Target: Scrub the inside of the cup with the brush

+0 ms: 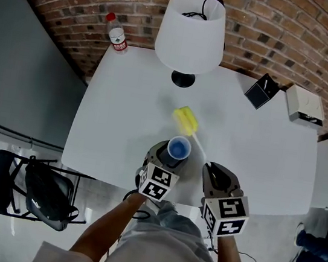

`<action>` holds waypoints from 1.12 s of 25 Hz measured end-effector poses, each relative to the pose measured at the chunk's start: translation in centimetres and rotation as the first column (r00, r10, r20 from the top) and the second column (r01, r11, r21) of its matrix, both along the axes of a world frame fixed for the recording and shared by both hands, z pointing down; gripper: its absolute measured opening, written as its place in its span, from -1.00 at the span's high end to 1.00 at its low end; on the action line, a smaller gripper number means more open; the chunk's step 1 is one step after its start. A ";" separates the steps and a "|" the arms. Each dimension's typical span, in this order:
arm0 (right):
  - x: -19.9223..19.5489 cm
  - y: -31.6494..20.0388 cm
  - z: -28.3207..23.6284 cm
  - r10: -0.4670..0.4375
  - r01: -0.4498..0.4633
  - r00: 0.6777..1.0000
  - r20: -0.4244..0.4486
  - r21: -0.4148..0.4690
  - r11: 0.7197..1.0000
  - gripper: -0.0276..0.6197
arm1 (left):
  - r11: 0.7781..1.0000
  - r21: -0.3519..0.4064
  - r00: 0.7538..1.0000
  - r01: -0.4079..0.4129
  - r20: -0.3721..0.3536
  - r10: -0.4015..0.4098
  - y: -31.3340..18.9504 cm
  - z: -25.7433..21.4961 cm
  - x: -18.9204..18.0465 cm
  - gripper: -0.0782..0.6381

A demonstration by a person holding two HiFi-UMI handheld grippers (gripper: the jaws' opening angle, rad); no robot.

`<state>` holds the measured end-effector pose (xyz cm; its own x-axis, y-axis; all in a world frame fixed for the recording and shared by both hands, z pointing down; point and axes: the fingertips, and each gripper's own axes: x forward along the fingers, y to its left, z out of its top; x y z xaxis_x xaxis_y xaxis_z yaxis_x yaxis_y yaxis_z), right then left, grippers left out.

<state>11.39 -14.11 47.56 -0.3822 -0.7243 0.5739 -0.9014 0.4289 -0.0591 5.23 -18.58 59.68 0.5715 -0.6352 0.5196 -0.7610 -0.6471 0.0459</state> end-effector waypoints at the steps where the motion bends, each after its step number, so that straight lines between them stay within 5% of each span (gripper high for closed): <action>1: 0.2 0.0 -0.1 -0.003 0.003 1.000 0.000 -0.001 1.000 0.81 | 1.000 0.001 1.000 -0.003 0.008 0.003 0.0 0.0 0.0 -0.11; 15: 0.5 1.5 -2.4 -0.164 0.165 0.986 -0.034 0.000 0.986 0.82 | 0.996 0.087 0.995 -0.030 0.093 0.022 -1.4 -1.9 -2.3 0.01; 28: 0.1 1.9 -5.0 -0.443 0.454 0.864 -0.240 -0.006 0.891 0.82 | 0.958 0.207 0.949 -0.197 0.285 0.134 -3.3 -5.0 -5.0 0.04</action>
